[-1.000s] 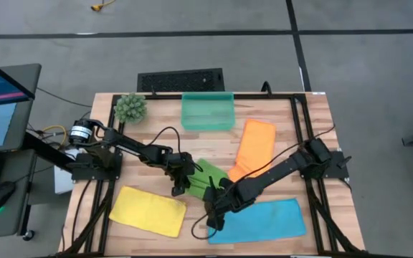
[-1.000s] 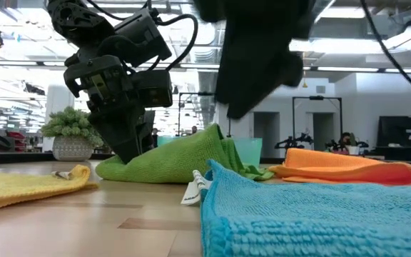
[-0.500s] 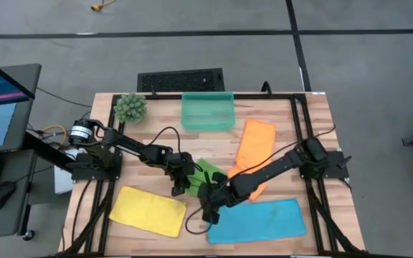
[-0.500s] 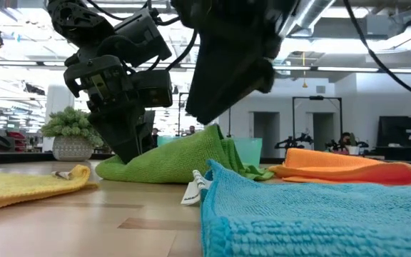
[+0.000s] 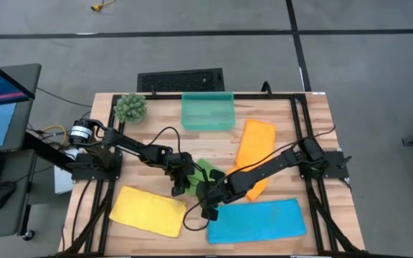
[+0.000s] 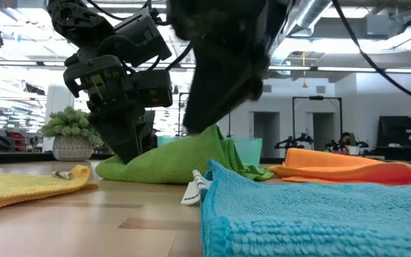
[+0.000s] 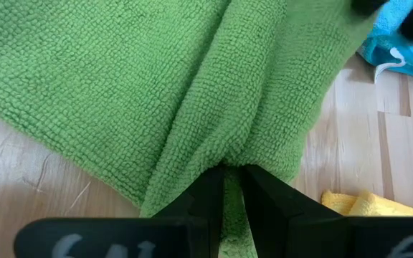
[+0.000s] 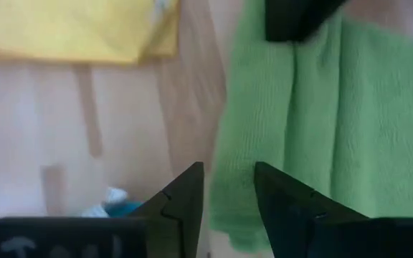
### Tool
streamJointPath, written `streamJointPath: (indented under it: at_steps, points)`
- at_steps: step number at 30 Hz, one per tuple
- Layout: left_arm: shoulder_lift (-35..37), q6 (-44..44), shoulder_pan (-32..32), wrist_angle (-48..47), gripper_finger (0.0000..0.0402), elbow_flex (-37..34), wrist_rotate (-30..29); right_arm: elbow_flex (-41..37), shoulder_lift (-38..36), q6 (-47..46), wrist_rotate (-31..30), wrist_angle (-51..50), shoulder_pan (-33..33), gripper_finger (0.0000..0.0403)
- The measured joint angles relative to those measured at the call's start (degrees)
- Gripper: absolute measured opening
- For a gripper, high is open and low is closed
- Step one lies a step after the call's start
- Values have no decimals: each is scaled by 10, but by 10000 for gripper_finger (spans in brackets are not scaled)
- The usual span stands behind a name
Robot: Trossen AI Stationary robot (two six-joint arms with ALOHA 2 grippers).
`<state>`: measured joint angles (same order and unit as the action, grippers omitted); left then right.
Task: Roll microfiber towels into tight, uniform cylinder then place into a basket
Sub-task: Roll the green towel
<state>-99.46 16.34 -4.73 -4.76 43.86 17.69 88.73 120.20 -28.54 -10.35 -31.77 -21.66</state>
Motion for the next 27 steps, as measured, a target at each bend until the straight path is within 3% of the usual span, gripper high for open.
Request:
streamJointPath:
  at_steps: [9,16,20,27]
  points:
    - [0,-2,0,0,51,0,-1,-2,36,-19,3,-8,0,140]
    - [0,-7,0,0,51,0,-1,1,47,-36,52,1,12,146]
    - [0,-8,0,0,51,0,-1,2,46,-51,101,1,22,180]
    - [0,-8,0,0,51,0,4,2,46,-51,99,-4,34,259]
